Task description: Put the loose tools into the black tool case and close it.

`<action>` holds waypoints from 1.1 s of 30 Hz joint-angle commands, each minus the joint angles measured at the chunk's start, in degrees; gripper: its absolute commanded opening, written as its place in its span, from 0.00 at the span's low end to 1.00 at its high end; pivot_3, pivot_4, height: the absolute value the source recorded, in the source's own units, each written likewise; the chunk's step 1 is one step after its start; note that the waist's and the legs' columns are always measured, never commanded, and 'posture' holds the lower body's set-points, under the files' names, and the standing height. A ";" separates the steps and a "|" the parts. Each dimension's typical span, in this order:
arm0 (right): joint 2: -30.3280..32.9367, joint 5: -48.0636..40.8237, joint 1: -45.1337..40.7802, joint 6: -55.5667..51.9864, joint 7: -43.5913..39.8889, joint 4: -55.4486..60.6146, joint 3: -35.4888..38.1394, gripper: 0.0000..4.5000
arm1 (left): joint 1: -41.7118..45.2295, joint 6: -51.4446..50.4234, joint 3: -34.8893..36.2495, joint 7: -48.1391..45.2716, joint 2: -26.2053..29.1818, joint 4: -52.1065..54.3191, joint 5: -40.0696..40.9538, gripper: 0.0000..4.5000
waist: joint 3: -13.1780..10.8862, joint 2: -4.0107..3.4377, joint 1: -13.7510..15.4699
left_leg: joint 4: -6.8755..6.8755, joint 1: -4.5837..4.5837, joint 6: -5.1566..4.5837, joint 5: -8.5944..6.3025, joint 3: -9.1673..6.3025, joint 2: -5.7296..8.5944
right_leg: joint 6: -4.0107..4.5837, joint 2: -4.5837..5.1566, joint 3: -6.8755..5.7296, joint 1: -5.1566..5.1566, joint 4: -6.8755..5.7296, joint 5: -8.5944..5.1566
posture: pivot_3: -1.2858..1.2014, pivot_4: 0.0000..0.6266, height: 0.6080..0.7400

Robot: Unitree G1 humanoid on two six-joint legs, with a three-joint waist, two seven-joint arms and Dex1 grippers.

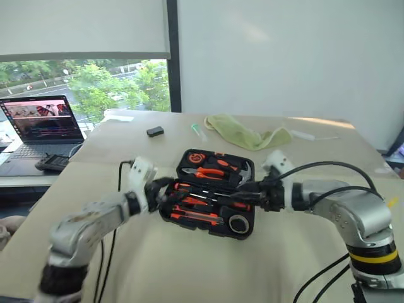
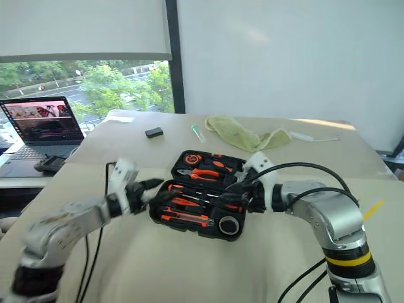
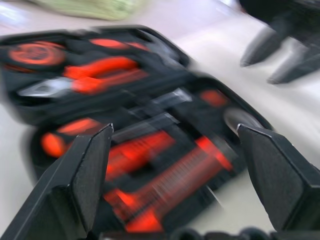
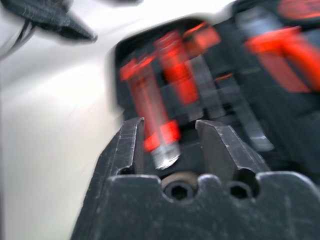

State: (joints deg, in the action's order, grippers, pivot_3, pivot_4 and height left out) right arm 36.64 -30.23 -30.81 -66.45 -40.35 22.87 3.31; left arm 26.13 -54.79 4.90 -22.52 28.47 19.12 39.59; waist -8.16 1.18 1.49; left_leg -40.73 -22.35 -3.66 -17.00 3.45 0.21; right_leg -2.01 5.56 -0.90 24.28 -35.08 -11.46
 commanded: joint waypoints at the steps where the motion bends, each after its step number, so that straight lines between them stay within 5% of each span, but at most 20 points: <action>1: -2.37 5.04 -2.17 0.85 9.40 -3.57 1.77 0.77 | 9.93 -2.29 -1.34 9.69 -4.04 -10.42 -7.03 0.94 | 0.00 0.01 -0.19 | 0.00 0.00 0.19 0.11 0.02 0.03 | 0.00 -0.02 0.01 0.03 0.00 0.00 | 0.52 0.24 1.00; 4: -5.09 9.23 -6.00 1.61 15.20 -10.92 0.32 0.99 | 19.05 -4.08 -3.75 11.14 -5.12 -23.26 -12.05 0.94 | -0.01 0.03 -1.03 | 0.01 -0.02 0.19 0.16 0.06 0.09 | 0.00 -0.18 0.03 0.08 -0.05 0.03 | 0.52 0.24 1.00; 10: -9.23 11.38 -13.75 3.30 18.00 -28.29 0.99 0.99 | 34.09 5.00 -8.12 4.86 -5.75 -55.62 -21.35 0.94 | -0.01 0.04 -2.10 | 0.26 0.01 0.52 0.37 0.13 0.02 | 0.02 -0.38 0.01 0.10 -0.08 0.01 | 0.52 0.24 1.00; 17: -12.16 14.29 -19.56 7.71 17.60 -43.10 -1.33 0.99 | 41.28 13.32 -8.77 -0.61 -8.21 -75.87 -27.40 0.94 | -0.01 0.03 -2.14 | 0.46 -0.27 0.54 0.39 0.21 0.10 | -0.13 -0.24 -0.02 0.41 0.00 -0.07 | 0.52 0.24 1.00; 20: -12.52 15.87 -19.72 9.45 15.95 -46.85 -3.70 0.82 | 42.18 13.92 -9.52 -4.13 -8.88 -78.55 -29.13 0.78 | -0.01 0.03 -2.07 | 0.44 -0.28 0.53 0.40 0.20 0.10 | -0.13 -0.22 -0.02 0.40 -0.01 -0.07 | 0.52 0.24 1.00; 25: -12.22 16.36 -19.42 10.53 13.64 -47.71 -5.80 0.46 | 42.44 12.95 -8.24 -6.43 -9.34 -78.95 -30.13 0.38 | 0.00 0.03 -2.24 | 0.40 -0.22 0.50 0.39 0.19 0.07 | -0.16 -0.22 0.01 0.32 -0.08 -0.05 | 0.52 0.24 1.00; 30: -11.08 16.31 -18.38 9.44 11.51 -43.14 -6.58 0.09 | 40.03 4.87 -6.05 -6.19 -8.91 -70.26 -28.67 0.02 | 0.00 0.03 -2.32 | 0.41 0.02 0.39 0.32 0.18 -0.01 | -0.16 -0.22 0.06 0.09 -0.13 -0.05 | 0.52 0.24 1.00; 33: -10.19 16.08 -17.34 8.33 10.62 -40.12 -6.78 0.00 | 36.64 -2.37 -4.83 -5.09 -8.75 -60.77 -27.51 0.00 | 0.00 0.03 -2.08 | 0.41 -0.03 0.38 0.32 0.16 0.01 | -0.20 -0.13 0.05 0.11 -0.16 -0.03 | 0.52 0.24 1.00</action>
State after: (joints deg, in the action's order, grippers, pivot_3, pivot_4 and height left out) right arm 25.32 -14.19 -49.05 -56.90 -27.76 -20.30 -2.15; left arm 64.17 -52.83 0.17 -28.00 20.24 -47.02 11.16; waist -8.16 1.21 -0.58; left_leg -40.33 -22.40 -3.28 -16.68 3.61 0.23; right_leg -2.22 5.46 -0.84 24.41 -35.25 -11.48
